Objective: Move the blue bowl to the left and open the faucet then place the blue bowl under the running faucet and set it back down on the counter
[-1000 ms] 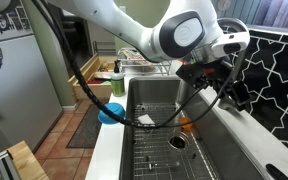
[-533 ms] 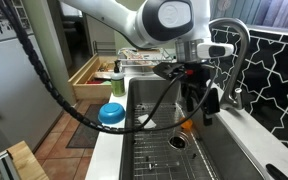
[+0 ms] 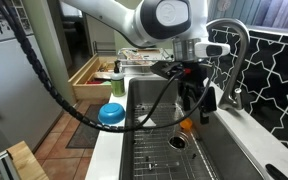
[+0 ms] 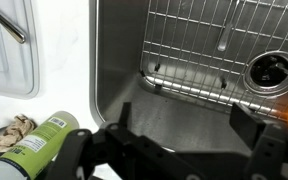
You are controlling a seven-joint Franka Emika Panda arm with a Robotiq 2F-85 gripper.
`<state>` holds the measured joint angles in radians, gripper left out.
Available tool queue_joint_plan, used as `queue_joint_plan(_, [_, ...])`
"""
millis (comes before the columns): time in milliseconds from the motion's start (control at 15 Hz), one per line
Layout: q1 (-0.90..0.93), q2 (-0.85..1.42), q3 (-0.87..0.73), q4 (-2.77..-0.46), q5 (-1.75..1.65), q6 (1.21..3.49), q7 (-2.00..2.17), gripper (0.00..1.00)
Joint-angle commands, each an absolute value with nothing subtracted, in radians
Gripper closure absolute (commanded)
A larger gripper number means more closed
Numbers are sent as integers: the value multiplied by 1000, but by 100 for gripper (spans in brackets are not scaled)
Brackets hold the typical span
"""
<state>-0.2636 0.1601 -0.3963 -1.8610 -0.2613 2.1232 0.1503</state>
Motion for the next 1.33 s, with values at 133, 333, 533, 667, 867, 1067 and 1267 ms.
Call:
queue_joint_plan(133, [-255, -57, -321, -2061, -313, 2022, -58, 0])
queue_joint_plan(333, [-250, -182, -288, -2166, -319, 1970, -181, 0])
queue_joint_plan(533, [-234, -288, -268, -2261, -291, 1968, -312, 0])
queue_joint_plan(667, [-218, -347, -263, -2320, -278, 1969, -398, 0])
queue_joint_plan(867, [-180, -407, -260, -2390, -270, 1970, -517, 0])
queue_joint_plan(1067, [-172, -377, -258, -2363, -284, 1966, -504, 0])
queue_joint_plan(1267, [-161, -393, -257, -2383, -284, 1966, -525, 0])
